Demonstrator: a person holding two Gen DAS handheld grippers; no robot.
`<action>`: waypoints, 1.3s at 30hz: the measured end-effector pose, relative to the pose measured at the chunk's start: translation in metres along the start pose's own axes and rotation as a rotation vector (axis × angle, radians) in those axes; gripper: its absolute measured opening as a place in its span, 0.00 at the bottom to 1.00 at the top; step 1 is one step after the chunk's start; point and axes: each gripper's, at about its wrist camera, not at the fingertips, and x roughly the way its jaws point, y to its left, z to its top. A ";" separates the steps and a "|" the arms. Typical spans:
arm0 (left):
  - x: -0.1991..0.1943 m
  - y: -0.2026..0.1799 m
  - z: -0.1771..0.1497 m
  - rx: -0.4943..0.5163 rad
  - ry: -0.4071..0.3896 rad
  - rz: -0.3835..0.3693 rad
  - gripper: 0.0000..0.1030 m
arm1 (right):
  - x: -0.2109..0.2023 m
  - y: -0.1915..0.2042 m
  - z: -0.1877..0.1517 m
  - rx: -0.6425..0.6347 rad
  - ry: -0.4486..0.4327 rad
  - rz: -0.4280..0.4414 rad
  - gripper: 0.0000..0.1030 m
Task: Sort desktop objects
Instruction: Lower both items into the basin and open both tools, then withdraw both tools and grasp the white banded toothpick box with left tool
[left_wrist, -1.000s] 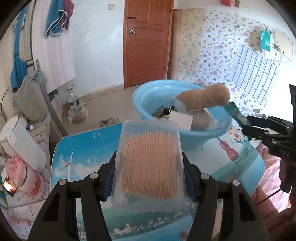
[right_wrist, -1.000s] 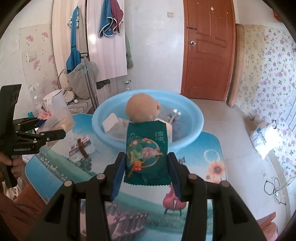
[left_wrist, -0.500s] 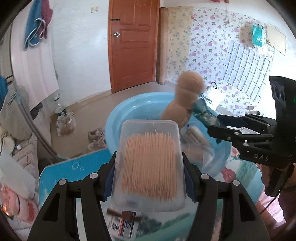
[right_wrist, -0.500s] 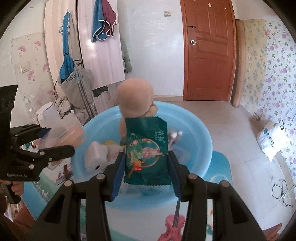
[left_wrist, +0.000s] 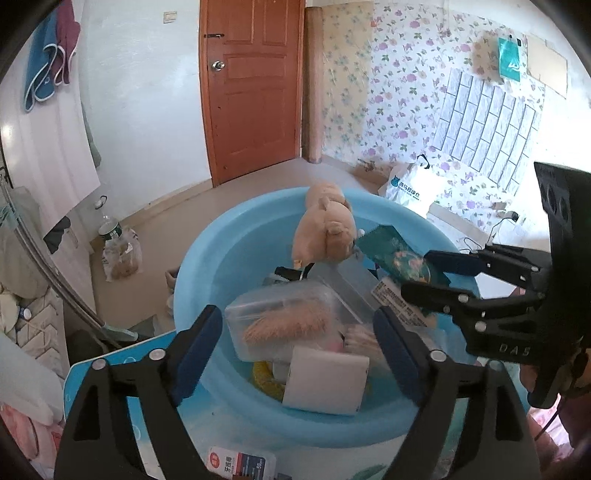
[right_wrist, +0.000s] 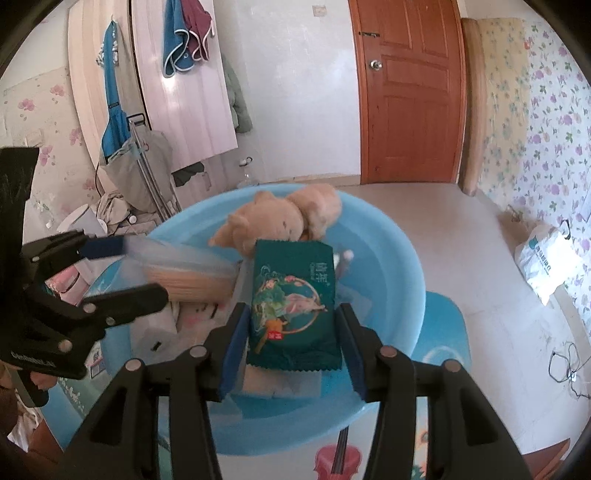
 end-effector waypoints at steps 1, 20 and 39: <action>-0.001 0.002 -0.001 -0.005 0.000 -0.001 0.83 | -0.002 0.002 -0.002 -0.010 -0.007 -0.007 0.50; -0.049 0.046 -0.073 -0.135 0.017 0.078 0.90 | -0.037 0.051 -0.037 -0.088 -0.120 -0.115 0.68; -0.015 0.051 -0.126 -0.124 0.166 0.070 0.90 | -0.027 0.060 -0.067 0.084 0.041 0.083 0.84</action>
